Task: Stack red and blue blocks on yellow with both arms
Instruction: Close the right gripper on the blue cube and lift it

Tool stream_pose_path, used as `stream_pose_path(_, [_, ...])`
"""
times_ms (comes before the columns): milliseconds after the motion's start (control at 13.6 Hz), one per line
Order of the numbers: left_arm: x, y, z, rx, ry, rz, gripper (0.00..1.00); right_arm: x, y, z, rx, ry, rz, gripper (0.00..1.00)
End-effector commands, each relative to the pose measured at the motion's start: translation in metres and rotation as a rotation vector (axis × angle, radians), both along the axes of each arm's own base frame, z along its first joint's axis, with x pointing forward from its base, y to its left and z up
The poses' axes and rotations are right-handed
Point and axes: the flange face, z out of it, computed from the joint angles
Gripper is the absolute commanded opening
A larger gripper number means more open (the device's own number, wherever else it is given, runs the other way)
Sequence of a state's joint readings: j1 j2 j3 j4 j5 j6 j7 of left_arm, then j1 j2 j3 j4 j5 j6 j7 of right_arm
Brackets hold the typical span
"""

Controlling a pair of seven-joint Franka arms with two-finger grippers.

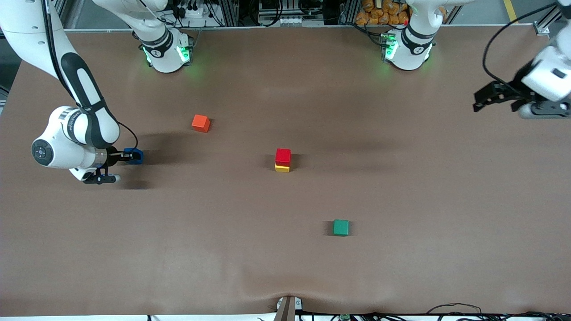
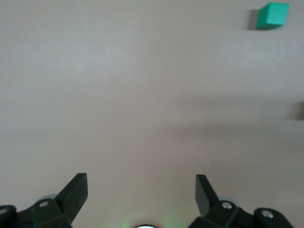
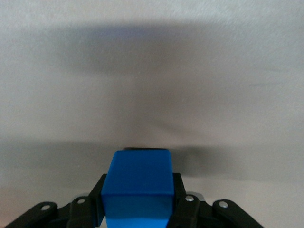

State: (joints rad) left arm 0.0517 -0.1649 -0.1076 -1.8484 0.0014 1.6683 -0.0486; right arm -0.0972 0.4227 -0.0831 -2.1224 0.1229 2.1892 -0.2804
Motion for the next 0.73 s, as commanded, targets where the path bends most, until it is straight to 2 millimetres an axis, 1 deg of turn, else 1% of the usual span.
stream_pose_path(0, [-0.015, -0.010, 0.002, 0.015, -0.027, 0.015, 1.00, 0.014, 0.019, 0.041, 0.035, 0.019, 0.034, 0.00])
stream_pose_path(147, [-0.016, -0.014, 0.002, 0.017, -0.023, 0.045, 1.00, 0.034, 0.044, 0.082, 0.056, 0.051, 0.087, 0.00])
stream_pose_path(294, [-0.016, -0.015, 0.003, 0.017, -0.025, 0.047, 1.00, 0.055, 0.082, 0.131, 0.041, 0.067, 0.093, 0.00])
stream_pose_path(367, [-0.017, -0.015, 0.005, 0.018, -0.029, 0.044, 1.00, 0.066, 0.107, 0.160, 0.015, 0.087, 0.057, 0.00])
stream_pose_path(440, [-0.018, -0.015, 0.006, 0.018, -0.031, 0.039, 1.00, 0.074, 0.141, 0.193, -0.019, 0.096, 0.022, 0.00])
stream_pose_path(514, [-0.018, -0.012, 0.008, 0.017, -0.033, 0.036, 1.00, 0.079, 0.174, 0.222, -0.008, 0.095, 0.011, 0.00])
stream_pose_path(587, [-0.018, -0.011, 0.009, 0.017, -0.035, 0.034, 1.00, 0.078, 0.196, 0.250, 0.041, 0.103, -0.009, 0.00])
stream_pose_path(661, [-0.019, -0.010, 0.010, 0.017, -0.038, 0.033, 1.00, 0.078, 0.214, 0.278, 0.091, 0.107, -0.034, 0.00])
